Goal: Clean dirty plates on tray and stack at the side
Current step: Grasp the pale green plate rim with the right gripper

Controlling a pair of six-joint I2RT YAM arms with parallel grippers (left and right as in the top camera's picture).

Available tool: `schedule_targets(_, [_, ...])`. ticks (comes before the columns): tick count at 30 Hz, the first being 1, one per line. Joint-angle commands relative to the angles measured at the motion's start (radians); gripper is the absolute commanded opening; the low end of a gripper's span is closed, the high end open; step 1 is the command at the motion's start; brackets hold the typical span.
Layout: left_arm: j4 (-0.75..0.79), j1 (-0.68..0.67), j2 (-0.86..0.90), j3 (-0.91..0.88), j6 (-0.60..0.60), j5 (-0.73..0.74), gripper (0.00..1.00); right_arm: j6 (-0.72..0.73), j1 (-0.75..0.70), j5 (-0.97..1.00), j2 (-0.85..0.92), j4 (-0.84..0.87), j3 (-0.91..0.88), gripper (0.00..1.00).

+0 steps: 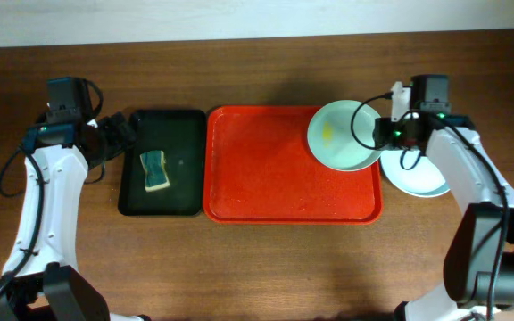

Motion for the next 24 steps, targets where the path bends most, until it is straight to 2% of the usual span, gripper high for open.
schedule_targets(1, [-0.001, 0.0, -0.012, 0.001, -0.009, 0.003, 1.0, -0.006, 0.01, 0.085, 0.023, 0.042, -0.007, 0.38])
schedule_targets(2, [-0.001, 0.0, -0.012, 0.001, -0.009, 0.003, 0.99, -0.006, 0.01, 0.085, 0.025, 0.046, -0.007, 0.31])
schedule_targets(3, [-0.001, 0.0, -0.012, 0.001, -0.009, 0.003, 0.99, -0.006, 0.01, 0.085, 0.028, 0.053, -0.007, 0.29])
schedule_targets(8, [-0.001, 0.0, -0.012, 0.001, -0.009, 0.003, 0.99, -0.007, 0.01, 0.085, 0.088, 0.108, -0.008, 0.34])
schedule_targets(12, [-0.001, 0.0, -0.012, 0.001, -0.009, 0.003, 0.99, -0.007, 0.009, 0.087, 0.121, 0.127, -0.008, 0.33])
schedule_targets(16, [-0.001, 0.0, -0.012, 0.001, -0.009, 0.003, 0.99, -0.006, 0.006, 0.093, 0.125, 0.134, -0.008, 0.15])
schedule_targets(17, [-0.001, 0.0, -0.012, 0.001, -0.009, 0.003, 0.99, -0.006, 0.007, 0.093, 0.125, 0.133, -0.008, 0.08])
schedule_targets(18, [-0.001, 0.0, -0.012, 0.001, -0.009, 0.003, 0.99, -0.006, 0.007, 0.093, 0.125, 0.13, -0.008, 0.07])
schedule_targets(22, [-0.001, 0.0, -0.012, 0.001, -0.009, 0.003, 0.99, -0.006, 0.007, 0.093, 0.126, 0.121, -0.008, 0.06])
schedule_targets(24, [-0.001, 0.0, -0.012, 0.001, -0.009, 0.003, 1.0, -0.006, 0.007, 0.092, 0.125, 0.119, -0.008, 0.13])
